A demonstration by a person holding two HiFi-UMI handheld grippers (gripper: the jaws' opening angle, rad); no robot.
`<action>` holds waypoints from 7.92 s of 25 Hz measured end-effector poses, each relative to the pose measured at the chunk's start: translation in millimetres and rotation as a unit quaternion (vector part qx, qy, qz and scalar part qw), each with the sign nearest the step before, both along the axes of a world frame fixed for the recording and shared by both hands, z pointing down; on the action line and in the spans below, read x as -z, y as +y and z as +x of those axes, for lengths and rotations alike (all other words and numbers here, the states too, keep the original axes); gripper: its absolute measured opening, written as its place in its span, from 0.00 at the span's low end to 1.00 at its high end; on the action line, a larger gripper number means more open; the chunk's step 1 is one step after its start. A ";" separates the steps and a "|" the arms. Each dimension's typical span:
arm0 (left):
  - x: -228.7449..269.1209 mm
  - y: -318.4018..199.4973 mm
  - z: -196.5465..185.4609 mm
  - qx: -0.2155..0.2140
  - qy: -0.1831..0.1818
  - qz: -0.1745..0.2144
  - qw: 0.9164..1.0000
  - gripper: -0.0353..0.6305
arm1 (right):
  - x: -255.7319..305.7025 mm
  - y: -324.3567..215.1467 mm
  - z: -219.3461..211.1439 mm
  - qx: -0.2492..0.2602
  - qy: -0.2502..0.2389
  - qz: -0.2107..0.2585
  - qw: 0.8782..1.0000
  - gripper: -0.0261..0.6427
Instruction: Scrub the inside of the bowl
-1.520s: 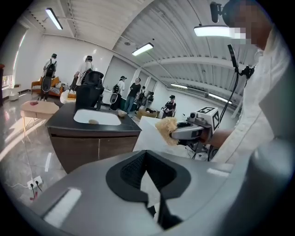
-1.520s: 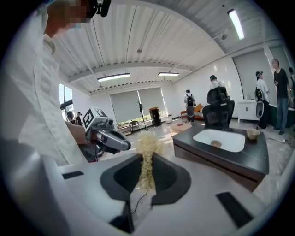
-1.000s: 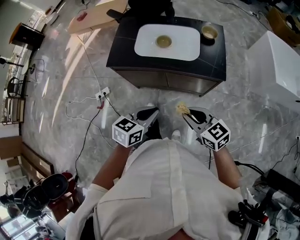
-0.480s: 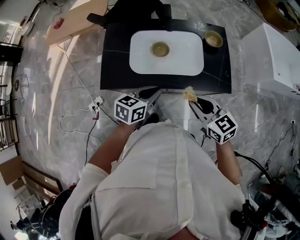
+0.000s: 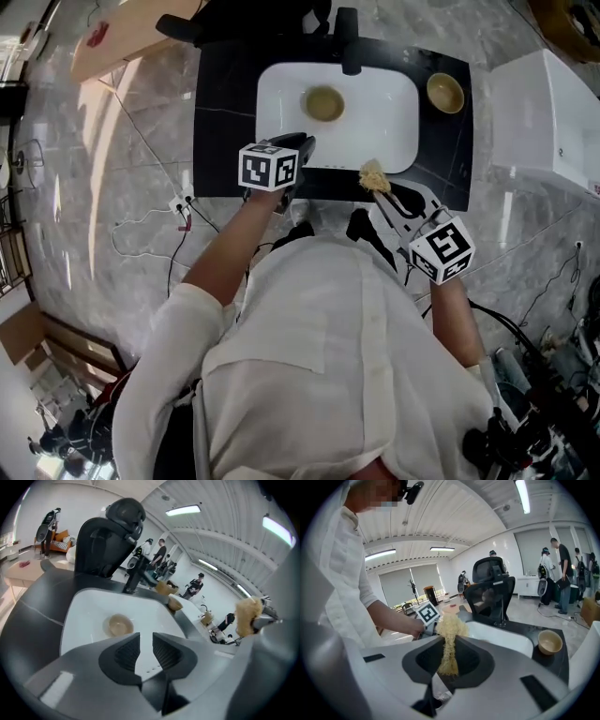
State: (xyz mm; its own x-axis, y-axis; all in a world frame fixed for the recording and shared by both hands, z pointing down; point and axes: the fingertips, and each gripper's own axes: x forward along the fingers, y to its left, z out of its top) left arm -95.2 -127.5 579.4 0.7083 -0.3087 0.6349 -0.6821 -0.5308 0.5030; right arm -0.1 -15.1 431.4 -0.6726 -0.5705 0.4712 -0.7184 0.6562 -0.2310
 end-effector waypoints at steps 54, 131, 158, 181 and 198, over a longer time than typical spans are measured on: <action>93.5 -28.6 9.2 0.081 -0.197 0.163 0.963 0.07 | -2.8 -92.7 -52.7 0.136 0.203 0.065 0.967 0.11; 113.0 -22.9 22.6 0.039 -0.162 0.246 0.955 0.09 | -54.7 -93.7 -43.2 -0.058 0.060 -0.127 0.988 0.11; 109.8 -26.6 0.4 0.086 -0.068 0.166 0.980 0.07 | 25.3 -74.3 -5.9 -0.052 -0.037 -0.046 0.997 0.11; 171.4 47.8 91.5 -0.263 0.288 -0.041 0.920 0.07 | 98.0 -62.6 16.7 0.261 -0.136 -0.004 0.956 0.11; 182.0 13.3 109.0 -0.180 0.390 -0.102 0.897 0.07 | 130.8 -10.9 17.4 0.400 -0.156 0.046 0.902 0.11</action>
